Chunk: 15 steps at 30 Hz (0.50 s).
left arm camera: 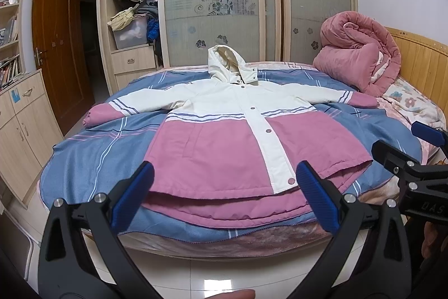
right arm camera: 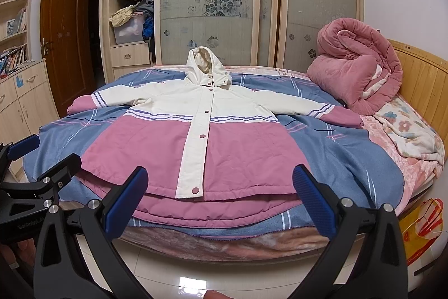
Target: Fold large clothes
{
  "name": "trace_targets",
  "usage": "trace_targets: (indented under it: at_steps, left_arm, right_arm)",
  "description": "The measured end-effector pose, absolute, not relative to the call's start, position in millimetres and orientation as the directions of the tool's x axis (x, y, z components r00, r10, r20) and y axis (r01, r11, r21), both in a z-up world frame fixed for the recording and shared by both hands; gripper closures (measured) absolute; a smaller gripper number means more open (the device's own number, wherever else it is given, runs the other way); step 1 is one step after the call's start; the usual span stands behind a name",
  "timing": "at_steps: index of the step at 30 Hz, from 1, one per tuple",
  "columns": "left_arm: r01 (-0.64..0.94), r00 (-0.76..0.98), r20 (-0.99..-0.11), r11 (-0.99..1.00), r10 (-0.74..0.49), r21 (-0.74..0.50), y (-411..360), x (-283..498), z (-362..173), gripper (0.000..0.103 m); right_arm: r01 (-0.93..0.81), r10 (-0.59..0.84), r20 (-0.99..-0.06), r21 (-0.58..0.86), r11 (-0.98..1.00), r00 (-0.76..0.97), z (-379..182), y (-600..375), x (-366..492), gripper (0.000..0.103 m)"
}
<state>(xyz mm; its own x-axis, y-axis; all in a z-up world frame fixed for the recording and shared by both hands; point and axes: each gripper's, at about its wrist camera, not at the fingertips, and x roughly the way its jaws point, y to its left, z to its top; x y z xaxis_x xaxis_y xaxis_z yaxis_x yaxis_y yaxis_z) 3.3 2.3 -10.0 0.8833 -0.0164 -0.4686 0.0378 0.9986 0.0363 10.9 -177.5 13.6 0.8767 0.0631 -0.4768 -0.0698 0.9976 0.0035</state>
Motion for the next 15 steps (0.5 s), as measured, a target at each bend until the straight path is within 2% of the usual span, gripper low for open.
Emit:
trace_targets:
  at_steps: [15]
  left_arm:
    - [0.039, 0.884, -0.468, 0.998, -0.014, 0.044, -4.1, 2.4, -11.7, 0.002]
  right_arm:
    - [-0.066, 0.062, -0.480, 0.007, 0.998, 0.875, 9.3, -179.9, 12.3, 0.001]
